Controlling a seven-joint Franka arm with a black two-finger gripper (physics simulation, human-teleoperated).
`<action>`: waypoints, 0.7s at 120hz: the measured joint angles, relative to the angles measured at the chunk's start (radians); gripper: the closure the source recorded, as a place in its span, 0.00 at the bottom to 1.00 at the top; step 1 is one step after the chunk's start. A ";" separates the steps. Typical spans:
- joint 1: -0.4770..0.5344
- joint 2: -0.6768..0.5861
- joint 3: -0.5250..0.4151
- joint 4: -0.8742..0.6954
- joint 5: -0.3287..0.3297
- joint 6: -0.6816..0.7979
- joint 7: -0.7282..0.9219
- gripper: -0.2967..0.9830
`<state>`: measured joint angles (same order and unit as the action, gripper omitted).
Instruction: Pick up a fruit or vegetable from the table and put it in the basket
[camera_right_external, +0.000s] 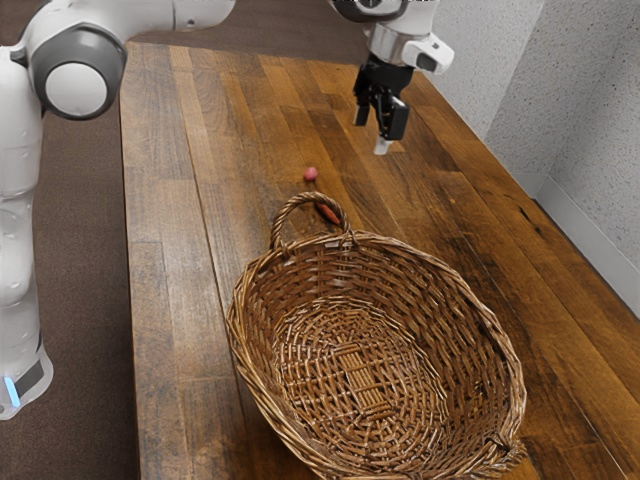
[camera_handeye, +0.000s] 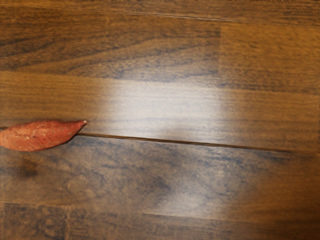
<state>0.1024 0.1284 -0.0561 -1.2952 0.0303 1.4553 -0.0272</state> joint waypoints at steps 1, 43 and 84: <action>-0.001 0.001 0.000 0.000 0.001 0.001 0.000 0.23; 0.008 -0.020 0.005 -0.001 0.039 -0.017 0.119 0.24; 0.028 -0.007 -0.005 -0.018 0.028 0.014 0.789 0.24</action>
<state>0.1309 0.1219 -0.0610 -1.3131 0.0583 1.4689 0.7619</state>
